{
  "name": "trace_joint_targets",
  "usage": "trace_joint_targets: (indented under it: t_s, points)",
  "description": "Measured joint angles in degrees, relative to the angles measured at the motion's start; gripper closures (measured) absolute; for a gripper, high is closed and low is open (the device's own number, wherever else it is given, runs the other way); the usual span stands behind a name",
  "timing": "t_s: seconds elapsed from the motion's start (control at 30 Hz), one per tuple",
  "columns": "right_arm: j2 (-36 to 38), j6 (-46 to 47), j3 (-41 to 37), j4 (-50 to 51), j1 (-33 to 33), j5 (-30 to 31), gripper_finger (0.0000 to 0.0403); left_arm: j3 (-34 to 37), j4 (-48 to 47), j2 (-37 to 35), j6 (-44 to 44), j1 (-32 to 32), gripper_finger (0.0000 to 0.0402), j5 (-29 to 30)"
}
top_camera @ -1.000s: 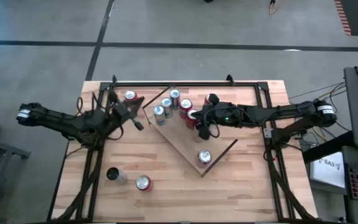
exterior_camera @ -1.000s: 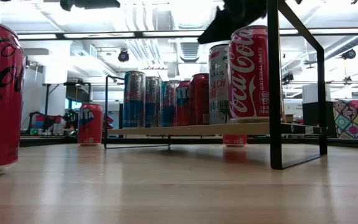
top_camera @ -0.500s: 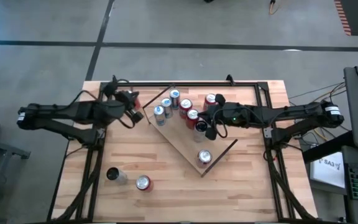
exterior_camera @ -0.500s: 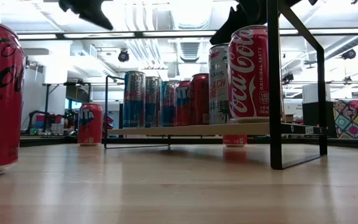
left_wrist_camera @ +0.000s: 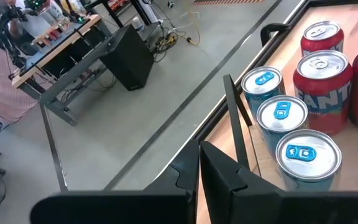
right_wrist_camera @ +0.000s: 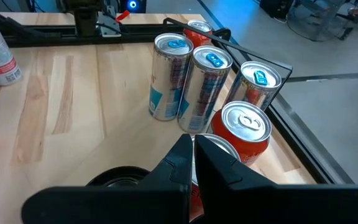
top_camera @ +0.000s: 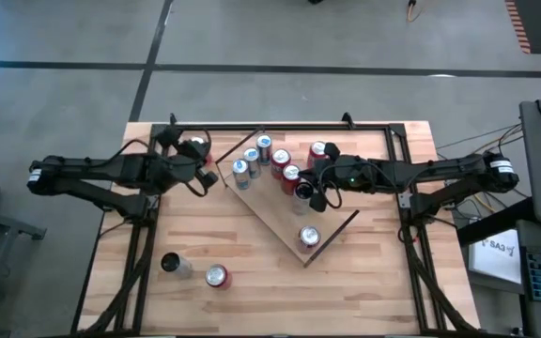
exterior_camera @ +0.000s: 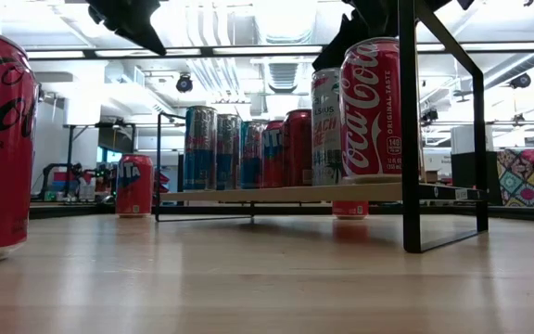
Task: Place canned beverage on shelf
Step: Put the left orange soda can on the shelf aligned with the orange soda can on the shelf
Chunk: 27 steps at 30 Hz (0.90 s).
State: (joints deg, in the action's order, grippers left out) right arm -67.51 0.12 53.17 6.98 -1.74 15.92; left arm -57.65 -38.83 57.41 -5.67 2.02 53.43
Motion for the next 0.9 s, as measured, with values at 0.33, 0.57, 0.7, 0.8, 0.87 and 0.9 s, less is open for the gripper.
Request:
trace_joint_targets:
  t_s: [0.33, 0.57, 0.7, 0.8, 0.87, 0.9]
  points:
    - [1.69, -0.06, 0.17, 0.80, 0.00, 0.00, 0.0394, 0.04, 0.08, 0.77, -5.79, -4.85, 0.0402, -11.91]
    - [3.44, -0.11, 3.29, 6.95, 0.00, 0.00, 0.0394, -0.70, -6.17, 3.82, -7.15, -13.37, 0.0402, -18.49]
    - [3.58, -0.19, 4.12, 7.82, 0.00, 0.00, 0.0394, -0.76, -10.59, 4.73, -5.82, -19.84, 0.0402, -18.61]
    - [3.58, -0.93, 4.58, 7.86, 0.00, -0.01, 0.0394, -0.74, -13.30, 4.87, -1.42, -24.52, 0.0402, -20.88]
    - [3.58, -1.25, 4.96, 7.90, 0.00, -0.01, 0.0394, -0.74, -13.96, 4.61, 3.80, -27.35, 0.0402, -25.70]
    - [3.58, -1.24, 5.22, 8.00, 0.00, -0.02, 0.0394, -0.74, -14.38, 4.55, 6.57, -28.69, 0.0402, -28.80]
